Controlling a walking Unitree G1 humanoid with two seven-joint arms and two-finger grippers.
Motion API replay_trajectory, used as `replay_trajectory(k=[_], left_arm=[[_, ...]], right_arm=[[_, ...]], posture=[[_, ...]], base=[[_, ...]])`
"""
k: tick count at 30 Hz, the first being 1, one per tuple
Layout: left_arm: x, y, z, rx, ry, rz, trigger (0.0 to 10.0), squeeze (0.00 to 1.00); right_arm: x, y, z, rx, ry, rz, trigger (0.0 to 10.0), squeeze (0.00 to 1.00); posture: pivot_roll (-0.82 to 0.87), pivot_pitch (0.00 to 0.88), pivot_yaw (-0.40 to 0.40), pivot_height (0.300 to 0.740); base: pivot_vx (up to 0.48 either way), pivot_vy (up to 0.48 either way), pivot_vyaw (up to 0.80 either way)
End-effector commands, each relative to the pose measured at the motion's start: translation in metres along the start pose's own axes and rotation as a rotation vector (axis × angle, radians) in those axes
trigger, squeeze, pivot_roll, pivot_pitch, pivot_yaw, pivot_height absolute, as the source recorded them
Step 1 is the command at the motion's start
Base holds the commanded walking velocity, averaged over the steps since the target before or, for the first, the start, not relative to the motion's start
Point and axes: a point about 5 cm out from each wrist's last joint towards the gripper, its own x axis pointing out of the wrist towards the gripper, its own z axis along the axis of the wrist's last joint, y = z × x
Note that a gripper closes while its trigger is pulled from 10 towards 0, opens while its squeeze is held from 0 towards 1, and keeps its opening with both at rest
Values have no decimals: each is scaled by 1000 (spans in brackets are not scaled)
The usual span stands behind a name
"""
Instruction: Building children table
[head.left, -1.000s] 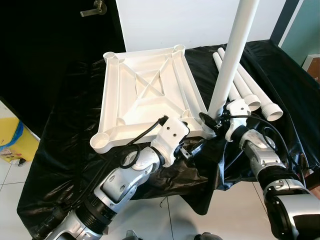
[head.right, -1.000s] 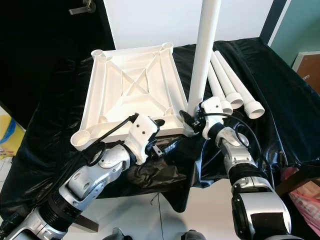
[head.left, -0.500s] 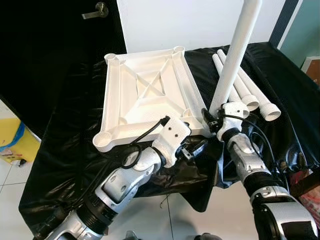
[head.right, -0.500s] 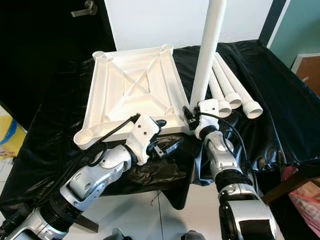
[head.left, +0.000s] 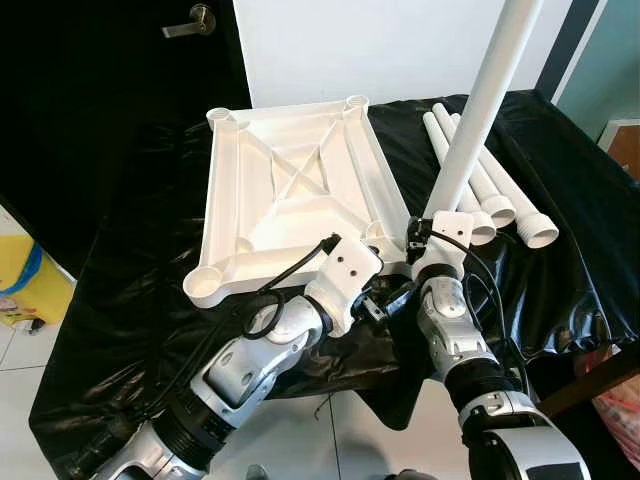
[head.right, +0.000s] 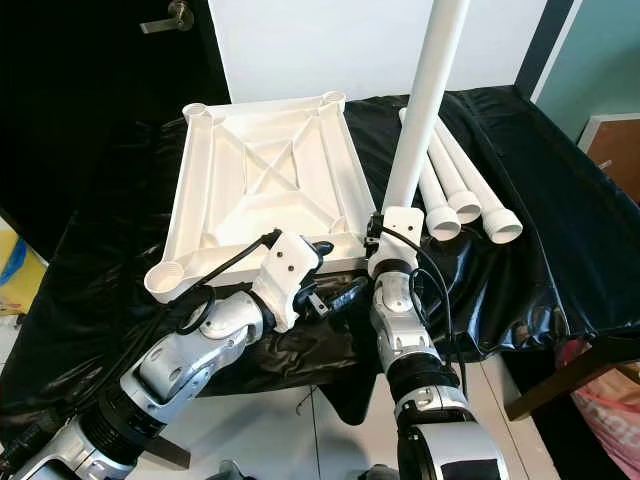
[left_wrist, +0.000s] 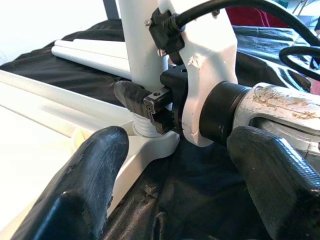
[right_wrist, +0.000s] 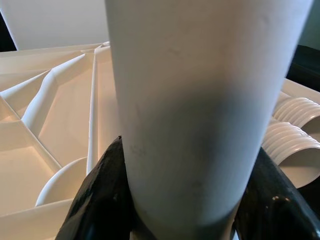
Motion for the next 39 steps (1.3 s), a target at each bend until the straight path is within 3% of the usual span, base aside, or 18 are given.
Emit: replay_trajectory(k=[1,13,14,25,29,30,34,39], left_arm=[[-2,-11,-1,-6,5,-186,10000,0],[-1,-10,-1,-4,5,-187,10000,0],[-1,-10,-1,-4,5,-187,10000,0],[-2,-11,0,-5,4,-189,10000,0],[-2,-11,0,-7,3,-186,10000,0],[-2,-11,0,-7,2,-185,10000,0],[-2,-10,1,-8,2,-182,10000,0],[-1,-10,1,-8,2,-184,10000,0]], right_arm=[[-10,-8,-24,5,117,-19,10000,0],[-12,1,-11,13,34,21,10000,0],[-12,1,-10,15,28,23,10000,1000],[-12,-4,2,57,-57,101,10000,1000],[-12,-17,5,45,-72,198,10000,1000],[-11,-22,4,38,-72,228,10000,0],[-10,-34,2,-16,-38,399,10000,0],[-7,-37,2,-91,-28,504,10000,0]], posture=[[-72,26,14,740],[-76,26,15,740],[-76,26,15,740],[-79,33,14,740],[-80,40,16,740],[-81,45,16,740],[-88,51,23,740],[-92,51,27,740]], base=[[0,0,0],[0,0,0],[0,0,0],[0,0,0],[0,0,0],[0,0,0],[0,0,0],[0,0,0]])
